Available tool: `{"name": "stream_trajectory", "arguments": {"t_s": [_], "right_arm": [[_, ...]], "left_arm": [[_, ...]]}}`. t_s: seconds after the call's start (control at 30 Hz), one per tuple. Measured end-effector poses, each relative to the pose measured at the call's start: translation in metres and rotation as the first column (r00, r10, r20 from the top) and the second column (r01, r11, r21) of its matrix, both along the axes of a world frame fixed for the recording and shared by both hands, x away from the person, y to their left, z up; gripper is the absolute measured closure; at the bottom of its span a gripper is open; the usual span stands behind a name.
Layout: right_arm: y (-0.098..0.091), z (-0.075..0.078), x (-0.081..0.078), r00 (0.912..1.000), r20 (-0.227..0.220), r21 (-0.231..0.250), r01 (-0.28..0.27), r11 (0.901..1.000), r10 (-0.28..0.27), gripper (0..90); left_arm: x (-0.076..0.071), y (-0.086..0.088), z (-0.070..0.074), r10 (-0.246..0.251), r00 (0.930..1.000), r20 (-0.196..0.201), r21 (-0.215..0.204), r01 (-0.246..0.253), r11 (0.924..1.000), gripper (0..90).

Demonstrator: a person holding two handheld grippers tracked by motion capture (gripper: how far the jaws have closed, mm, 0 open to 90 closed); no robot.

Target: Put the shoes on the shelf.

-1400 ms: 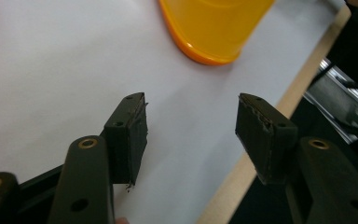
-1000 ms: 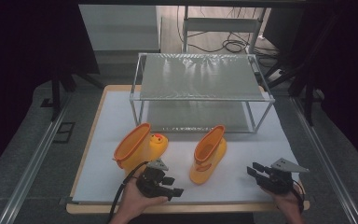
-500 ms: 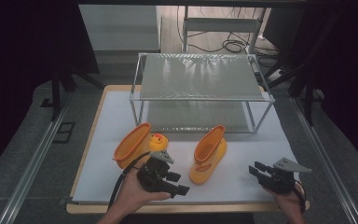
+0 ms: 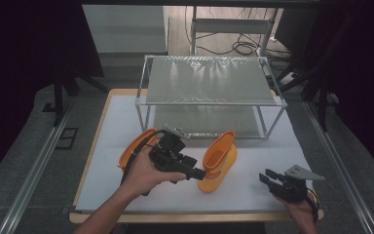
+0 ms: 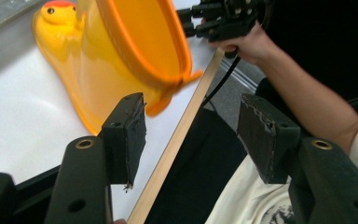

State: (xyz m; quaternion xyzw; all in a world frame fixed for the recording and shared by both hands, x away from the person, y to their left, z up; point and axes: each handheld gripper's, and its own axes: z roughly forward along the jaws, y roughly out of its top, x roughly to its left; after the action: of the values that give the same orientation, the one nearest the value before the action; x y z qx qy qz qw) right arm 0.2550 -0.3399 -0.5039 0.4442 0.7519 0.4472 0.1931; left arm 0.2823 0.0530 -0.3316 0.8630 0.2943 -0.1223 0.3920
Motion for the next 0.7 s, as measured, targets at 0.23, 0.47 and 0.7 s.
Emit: {"name": "stream_trajectory", "arguments": {"t_s": [0.23,0.47,0.7], "right_arm": [[-0.001,0.0,0.0,1.0,0.0,-0.002,0.004,1.0,-0.004,62.1],[0.0,0.0,0.0,1.0,-0.001,-0.001,0.004,1.0,-0.004,62.1],[0.0,-0.001,0.0,1.0,-0.002,-0.002,0.002,1.0,-0.002,62.1]], "left_arm": [[0.02,-0.004,0.011,0.013,0.9997,-0.023,-0.002,-0.013,0.9999,43.0],[0.034,-0.018,0.018,0.017,0.9981,-0.058,0.016,-0.016,0.9997,43.2],[0.051,-0.038,0.025,0.029,0.9984,-0.049,0.09,-0.025,0.9956,43.7]]}}
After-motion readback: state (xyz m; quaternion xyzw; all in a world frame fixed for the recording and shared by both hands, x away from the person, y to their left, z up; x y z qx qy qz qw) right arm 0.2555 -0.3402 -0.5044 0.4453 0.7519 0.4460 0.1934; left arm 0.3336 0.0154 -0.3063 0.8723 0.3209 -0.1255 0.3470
